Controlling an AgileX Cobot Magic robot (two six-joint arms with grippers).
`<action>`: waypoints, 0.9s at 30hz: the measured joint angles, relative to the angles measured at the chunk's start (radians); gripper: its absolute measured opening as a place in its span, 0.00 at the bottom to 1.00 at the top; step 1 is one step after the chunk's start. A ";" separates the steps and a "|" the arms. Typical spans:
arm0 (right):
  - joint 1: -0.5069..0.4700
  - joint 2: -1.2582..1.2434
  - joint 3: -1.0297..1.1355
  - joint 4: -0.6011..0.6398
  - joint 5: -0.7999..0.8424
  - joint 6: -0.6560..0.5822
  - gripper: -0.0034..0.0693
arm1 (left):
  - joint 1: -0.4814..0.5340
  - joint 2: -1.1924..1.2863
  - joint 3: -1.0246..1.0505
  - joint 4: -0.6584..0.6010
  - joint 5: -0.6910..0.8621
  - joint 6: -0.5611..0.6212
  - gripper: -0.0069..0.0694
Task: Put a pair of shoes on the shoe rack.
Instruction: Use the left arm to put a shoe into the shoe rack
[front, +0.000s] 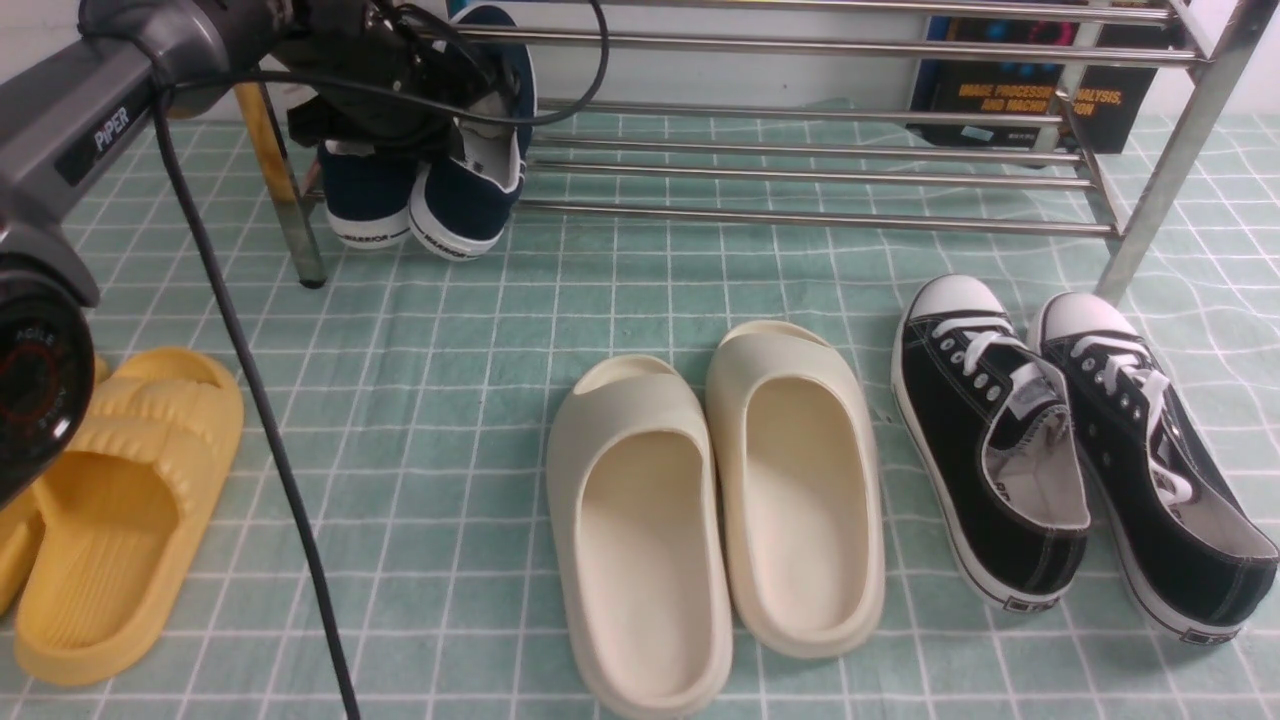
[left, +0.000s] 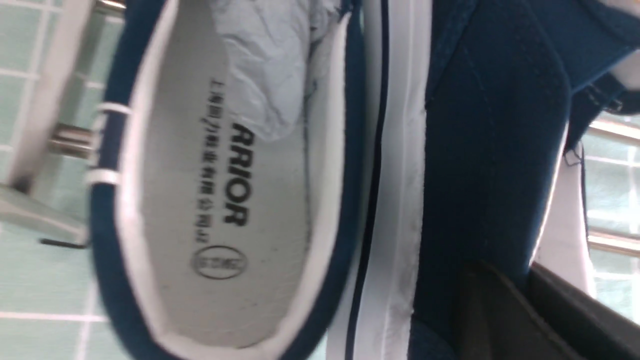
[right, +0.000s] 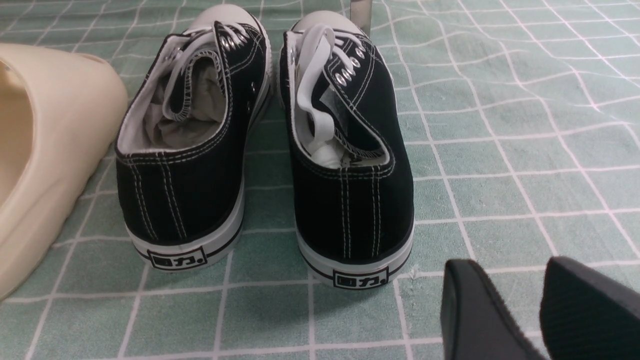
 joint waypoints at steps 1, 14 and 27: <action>0.000 0.000 0.000 0.000 0.000 0.000 0.39 | 0.001 0.000 0.000 -0.024 -0.008 0.000 0.11; 0.000 0.000 0.000 0.000 0.000 0.000 0.39 | 0.019 0.010 0.003 -0.151 -0.042 -0.008 0.11; 0.000 0.000 0.000 0.000 0.000 0.000 0.39 | 0.078 0.033 0.009 -0.155 -0.062 -0.037 0.14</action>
